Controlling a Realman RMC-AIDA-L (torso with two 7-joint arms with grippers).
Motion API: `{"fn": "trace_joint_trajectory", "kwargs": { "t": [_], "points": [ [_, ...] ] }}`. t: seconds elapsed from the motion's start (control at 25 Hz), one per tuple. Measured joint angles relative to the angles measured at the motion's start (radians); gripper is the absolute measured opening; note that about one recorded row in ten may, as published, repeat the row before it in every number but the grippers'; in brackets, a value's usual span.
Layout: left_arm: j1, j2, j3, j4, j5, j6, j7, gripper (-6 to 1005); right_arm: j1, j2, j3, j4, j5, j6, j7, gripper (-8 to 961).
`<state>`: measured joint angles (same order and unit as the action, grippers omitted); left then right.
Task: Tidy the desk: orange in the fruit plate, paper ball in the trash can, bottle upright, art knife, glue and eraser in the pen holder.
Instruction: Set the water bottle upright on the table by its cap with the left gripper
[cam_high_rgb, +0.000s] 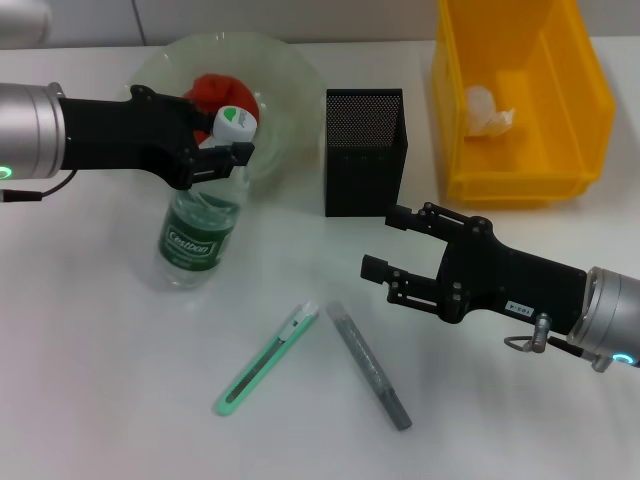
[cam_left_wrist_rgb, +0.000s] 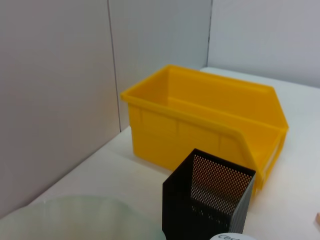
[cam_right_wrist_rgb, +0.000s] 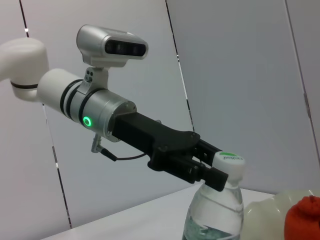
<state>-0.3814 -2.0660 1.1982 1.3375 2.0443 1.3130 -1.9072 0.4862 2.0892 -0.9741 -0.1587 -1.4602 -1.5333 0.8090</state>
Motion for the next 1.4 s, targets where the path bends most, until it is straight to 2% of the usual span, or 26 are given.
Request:
{"fn": "trace_joint_trajectory", "kwargs": {
  "t": [0.16,0.2,0.56,0.88,1.0,1.2,1.4],
  "points": [
    [0.014,0.0,-0.013,0.002,-0.029,0.001,0.014,427,0.002,0.0,0.0,0.001,0.0,0.001,0.0,737],
    [0.024,-0.001,-0.04,-0.007,-0.059,0.002,0.039,427,0.002,0.0,0.0,0.001,0.0,0.001,0.0,737],
    [0.035,0.0,-0.064,-0.011,-0.069,0.002,0.052,431,0.002,0.0,0.0,0.003,0.0,0.011,0.001,737],
    [0.048,-0.002,-0.126,-0.018,-0.082,-0.009,0.052,434,0.002,0.0,0.0,0.004,0.0,0.012,0.001,737],
    [0.072,-0.001,-0.162,-0.019,-0.108,-0.007,0.074,435,0.002,0.0,0.0,0.004,0.0,0.012,0.001,737],
    [0.092,0.001,-0.229,-0.077,-0.196,-0.002,0.13,437,0.002,0.001,0.0,0.004,0.001,0.012,0.001,737],
    [0.092,0.001,-0.261,-0.104,-0.207,0.0,0.145,439,0.008,0.002,0.0,0.004,0.002,0.012,0.001,737]
  ]
}}
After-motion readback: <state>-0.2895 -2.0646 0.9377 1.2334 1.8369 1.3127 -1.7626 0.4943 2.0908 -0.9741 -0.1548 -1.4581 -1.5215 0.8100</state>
